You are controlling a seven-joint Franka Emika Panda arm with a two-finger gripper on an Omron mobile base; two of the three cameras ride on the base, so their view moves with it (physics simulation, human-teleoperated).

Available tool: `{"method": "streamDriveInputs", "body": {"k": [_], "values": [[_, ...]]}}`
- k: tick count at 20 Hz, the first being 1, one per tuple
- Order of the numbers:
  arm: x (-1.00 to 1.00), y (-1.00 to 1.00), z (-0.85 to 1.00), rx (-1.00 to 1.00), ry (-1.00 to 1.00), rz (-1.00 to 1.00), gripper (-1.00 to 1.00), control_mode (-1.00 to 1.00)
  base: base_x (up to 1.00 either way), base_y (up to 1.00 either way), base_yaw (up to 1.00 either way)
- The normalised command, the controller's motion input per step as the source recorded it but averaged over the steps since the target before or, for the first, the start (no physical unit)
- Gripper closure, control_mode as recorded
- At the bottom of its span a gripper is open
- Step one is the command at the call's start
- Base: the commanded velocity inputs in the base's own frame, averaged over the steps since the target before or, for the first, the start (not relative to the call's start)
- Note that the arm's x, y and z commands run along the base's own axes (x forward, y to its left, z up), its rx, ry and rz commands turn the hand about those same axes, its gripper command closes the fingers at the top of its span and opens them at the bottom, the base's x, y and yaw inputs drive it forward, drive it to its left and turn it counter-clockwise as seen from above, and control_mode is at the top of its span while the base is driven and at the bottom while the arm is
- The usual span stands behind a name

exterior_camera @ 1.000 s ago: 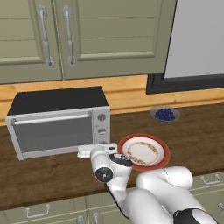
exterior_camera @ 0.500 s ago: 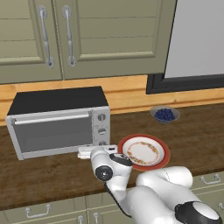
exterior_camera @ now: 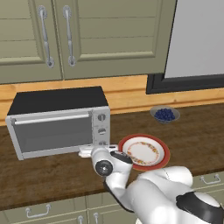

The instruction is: Pick up the kebab skewer and baguette bread, and place them inside the toaster oven. Close the toaster oven door and start by setting the timer.

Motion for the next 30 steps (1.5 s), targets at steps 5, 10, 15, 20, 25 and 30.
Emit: {"method": "streamDriveInputs", "body": {"k": [5,10,15,20,25,30], "values": [[0.3,-0.15,-0.09,0.0,0.05,0.0,-1.0,-1.0,0.0,0.0,0.0],[0.09,-0.1,-0.31,0.0,0.0,0.0,-1.0,-1.0,0.0,0.0,0.0],[0.13,-0.11,-0.19,0.0,0.0,0.0,-1.0,-1.0,0.0,0.0,0.0],[0.21,-0.12,0.0,0.0,0.0,0.0,-1.0,-1.0,0.0,0.0,0.0],[0.05,-0.01,0.0,0.0,0.0,0.0,-1.0,-1.0,0.0,0.0,0.0],[0.0,0.0,0.0,0.0,0.0,0.0,-1.0,-1.0,0.0,0.0,0.0]]}}
